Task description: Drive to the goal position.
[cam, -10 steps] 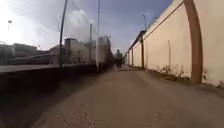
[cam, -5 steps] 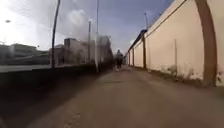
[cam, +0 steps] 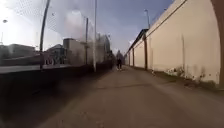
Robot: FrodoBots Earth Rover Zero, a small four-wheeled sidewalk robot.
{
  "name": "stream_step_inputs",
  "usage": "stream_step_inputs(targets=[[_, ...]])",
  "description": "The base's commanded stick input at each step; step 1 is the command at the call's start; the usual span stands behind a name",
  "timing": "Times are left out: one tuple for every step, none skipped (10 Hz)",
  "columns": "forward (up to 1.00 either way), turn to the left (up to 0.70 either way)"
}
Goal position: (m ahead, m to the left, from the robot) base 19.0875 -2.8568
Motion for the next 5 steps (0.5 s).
stream_step_inputs(targets=[[1.0, 0.0], [1.0, 0.0], [1.0, 0.0], [1.0, 0.0], [1.0, -0.11]])
